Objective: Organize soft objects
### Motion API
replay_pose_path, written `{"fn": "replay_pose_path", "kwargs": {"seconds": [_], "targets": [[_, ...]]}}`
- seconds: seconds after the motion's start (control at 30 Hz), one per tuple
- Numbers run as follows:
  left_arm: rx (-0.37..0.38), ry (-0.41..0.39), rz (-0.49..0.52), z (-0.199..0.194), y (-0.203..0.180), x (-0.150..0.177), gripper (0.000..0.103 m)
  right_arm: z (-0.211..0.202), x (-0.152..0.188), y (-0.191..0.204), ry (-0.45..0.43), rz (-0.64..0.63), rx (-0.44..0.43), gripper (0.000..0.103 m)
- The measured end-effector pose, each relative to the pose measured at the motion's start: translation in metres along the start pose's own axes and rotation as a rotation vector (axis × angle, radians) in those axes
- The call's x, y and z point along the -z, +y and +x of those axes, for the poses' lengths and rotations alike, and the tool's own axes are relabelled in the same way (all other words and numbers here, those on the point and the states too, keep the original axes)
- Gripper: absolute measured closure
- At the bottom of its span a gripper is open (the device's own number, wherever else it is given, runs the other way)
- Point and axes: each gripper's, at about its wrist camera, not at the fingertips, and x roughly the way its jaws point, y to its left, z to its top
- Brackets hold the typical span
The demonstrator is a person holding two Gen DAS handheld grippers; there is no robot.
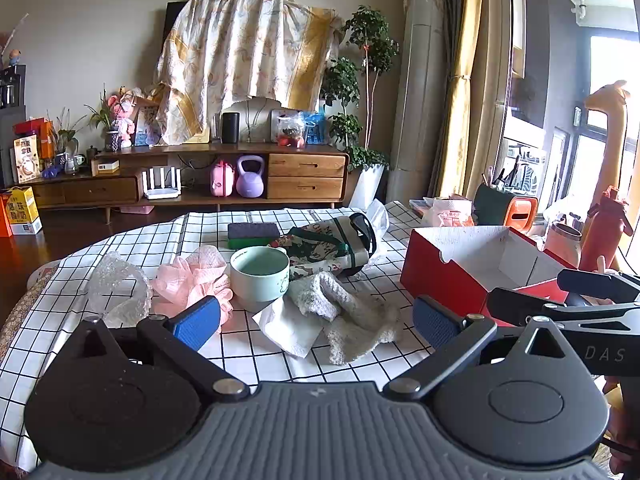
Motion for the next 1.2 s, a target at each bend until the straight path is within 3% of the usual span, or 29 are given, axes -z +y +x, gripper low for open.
{"fn": "replay_pose_path", "kwargs": {"seconds": [1.2], "targets": [[-0.007,0.005,-0.004,0.0047,0.0028,0.0007,0.0,0.0008,0.0011,0.0029,0.003,-0.004,0.003,0.0]]}}
